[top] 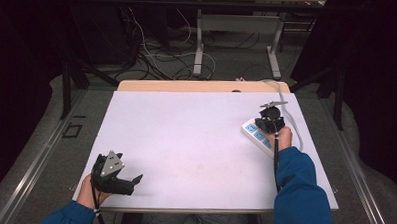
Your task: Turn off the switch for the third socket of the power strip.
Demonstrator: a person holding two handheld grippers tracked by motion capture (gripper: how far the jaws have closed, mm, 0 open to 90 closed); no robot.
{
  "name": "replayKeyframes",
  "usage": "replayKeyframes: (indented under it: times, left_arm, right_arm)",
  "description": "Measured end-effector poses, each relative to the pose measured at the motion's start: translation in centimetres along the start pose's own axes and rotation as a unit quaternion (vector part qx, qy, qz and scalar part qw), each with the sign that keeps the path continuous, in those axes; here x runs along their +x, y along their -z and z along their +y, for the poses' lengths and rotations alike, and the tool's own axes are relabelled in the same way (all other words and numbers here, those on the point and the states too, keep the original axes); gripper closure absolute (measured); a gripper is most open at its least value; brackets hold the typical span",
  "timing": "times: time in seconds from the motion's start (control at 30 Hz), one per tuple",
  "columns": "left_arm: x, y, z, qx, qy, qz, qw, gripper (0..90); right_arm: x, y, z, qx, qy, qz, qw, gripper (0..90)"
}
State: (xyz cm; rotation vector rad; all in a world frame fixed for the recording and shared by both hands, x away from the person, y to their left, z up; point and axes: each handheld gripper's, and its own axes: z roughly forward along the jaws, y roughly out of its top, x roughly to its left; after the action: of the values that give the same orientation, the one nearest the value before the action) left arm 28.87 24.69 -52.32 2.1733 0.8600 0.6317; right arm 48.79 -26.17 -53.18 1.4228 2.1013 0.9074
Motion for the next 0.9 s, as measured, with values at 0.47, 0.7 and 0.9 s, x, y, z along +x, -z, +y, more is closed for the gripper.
replayKeyframes:
  times: [0.47,0.7,0.9]
  left_arm:
    - [-0.01,0.01,0.02,0.002,0.000,-0.002,1.0000,1.7]
    - [0.00,0.06,0.03,0.002,-0.002,-0.002,1.0000,1.7]
    - [0.04,0.10,0.06,0.004,-0.005,0.000,1.0000,1.7]
  right_arm:
    - [-0.14,0.04,-0.05,-0.001,0.001,0.002,1.0000,90.0]
    - [0.00,0.09,0.04,0.001,0.002,0.003,1.0000,90.0]
    - [0.21,0.23,0.17,-0.003,0.011,0.002,0.9999,90.0]
